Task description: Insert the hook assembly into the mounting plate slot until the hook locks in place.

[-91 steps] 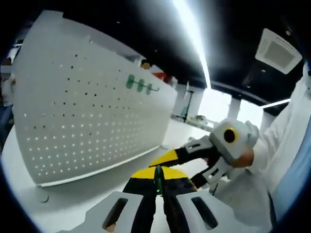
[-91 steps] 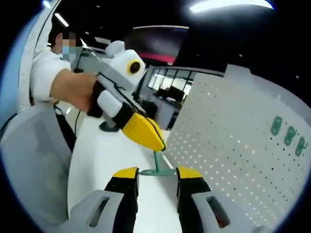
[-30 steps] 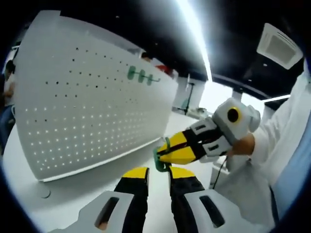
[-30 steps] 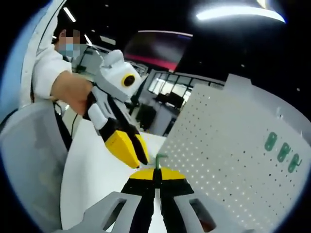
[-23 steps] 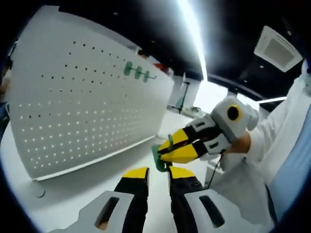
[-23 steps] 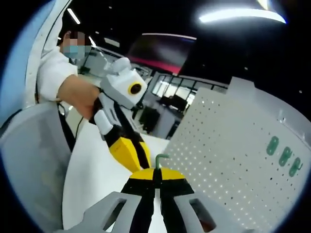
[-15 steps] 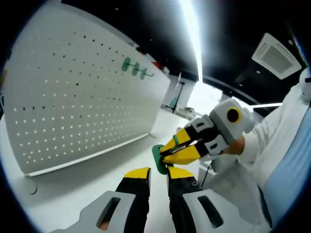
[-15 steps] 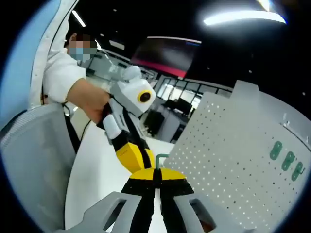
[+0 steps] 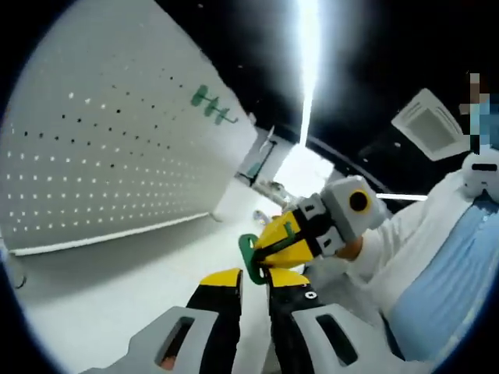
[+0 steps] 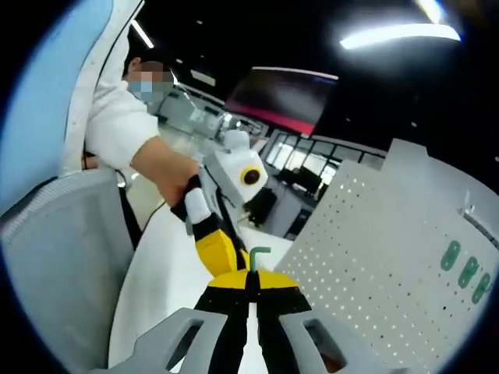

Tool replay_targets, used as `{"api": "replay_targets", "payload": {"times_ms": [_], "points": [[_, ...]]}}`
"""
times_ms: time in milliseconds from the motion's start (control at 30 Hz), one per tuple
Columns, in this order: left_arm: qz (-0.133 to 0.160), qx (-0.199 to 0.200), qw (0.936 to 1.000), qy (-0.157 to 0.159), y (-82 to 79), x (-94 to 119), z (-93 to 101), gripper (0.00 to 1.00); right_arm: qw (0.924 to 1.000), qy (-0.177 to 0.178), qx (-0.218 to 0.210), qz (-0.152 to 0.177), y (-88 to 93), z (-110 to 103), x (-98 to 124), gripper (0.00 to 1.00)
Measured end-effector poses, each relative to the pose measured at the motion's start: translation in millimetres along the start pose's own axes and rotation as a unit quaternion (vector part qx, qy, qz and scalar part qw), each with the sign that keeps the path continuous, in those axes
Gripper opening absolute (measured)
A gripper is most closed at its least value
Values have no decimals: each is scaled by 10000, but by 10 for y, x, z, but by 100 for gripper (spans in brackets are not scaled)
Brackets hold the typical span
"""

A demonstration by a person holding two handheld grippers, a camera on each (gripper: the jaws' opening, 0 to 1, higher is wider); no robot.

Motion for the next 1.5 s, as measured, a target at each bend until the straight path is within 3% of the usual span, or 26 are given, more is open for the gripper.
{"api": "replay_targets", "payload": {"times_ms": [133,367,633,867,1033,1500], "points": [[82,287,9986,448,36,-10,26,11,9999,-76,-65,108,-33,-9,11,0],[172,154,9985,490,32,4,34,7,9998,-128,-92,119,-31,-7,26,0],[391,-266,9986,238,3,20,27,4,9996,-114,-266,58,-32,16,41,1],[968,-875,9914,-70,-98,75,39,2,9985,-84,-502,196,-80,42,93,5],[1008,-876,9910,15,-107,75,69,1,9990,-43,-413,182,-118,43,105,6],[1261,-736,9893,82,-139,93,74,1,9970,-91,-664,398,-265,26,161,10]]}}
Point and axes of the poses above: the point that each gripper's makers call its tool centre point, and the gripper's own axes: x roughly backward along the fingers, z roughly to its right, y roughly out of its underside, the point moved 6 cm from there along x, roughly backward along the fingers, and after that the axes turned 12 degrees about -z, right-handed, at the moved point
